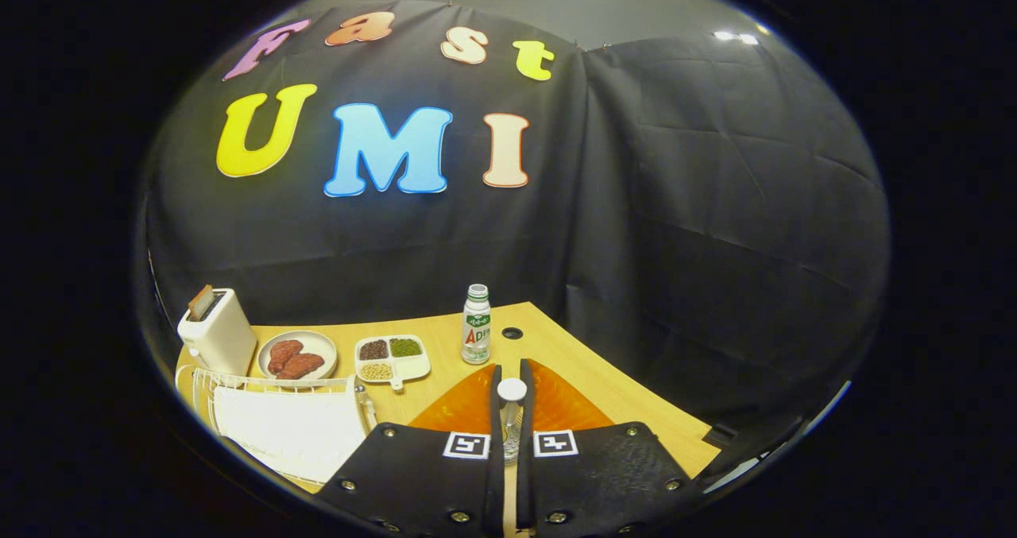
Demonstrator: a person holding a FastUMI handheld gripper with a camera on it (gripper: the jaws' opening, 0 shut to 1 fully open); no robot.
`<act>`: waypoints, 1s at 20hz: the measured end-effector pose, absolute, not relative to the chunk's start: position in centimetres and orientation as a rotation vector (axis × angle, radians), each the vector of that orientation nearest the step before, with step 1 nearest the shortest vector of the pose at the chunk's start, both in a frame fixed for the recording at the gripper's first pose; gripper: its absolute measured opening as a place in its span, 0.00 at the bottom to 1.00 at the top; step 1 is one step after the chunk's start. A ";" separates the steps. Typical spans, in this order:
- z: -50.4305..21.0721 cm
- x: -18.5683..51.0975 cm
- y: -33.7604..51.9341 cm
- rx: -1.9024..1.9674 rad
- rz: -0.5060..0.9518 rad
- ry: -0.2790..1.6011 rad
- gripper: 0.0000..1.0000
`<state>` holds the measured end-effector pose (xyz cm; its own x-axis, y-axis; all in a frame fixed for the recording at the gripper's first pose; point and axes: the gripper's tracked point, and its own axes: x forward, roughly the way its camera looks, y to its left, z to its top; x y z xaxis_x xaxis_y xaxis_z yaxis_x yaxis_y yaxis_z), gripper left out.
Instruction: Take the plate from the dish rack, then take the spoon from the basket and place it into the plate.
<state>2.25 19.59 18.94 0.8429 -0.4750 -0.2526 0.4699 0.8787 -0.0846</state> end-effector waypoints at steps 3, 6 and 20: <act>19.1 1.0 23.1 -0.052 -0.432 0.270 0.06; 18.6 -0.3 27.3 -0.089 -0.344 0.274 0.06; 10.6 -6.5 42.4 -0.143 -0.015 0.401 0.06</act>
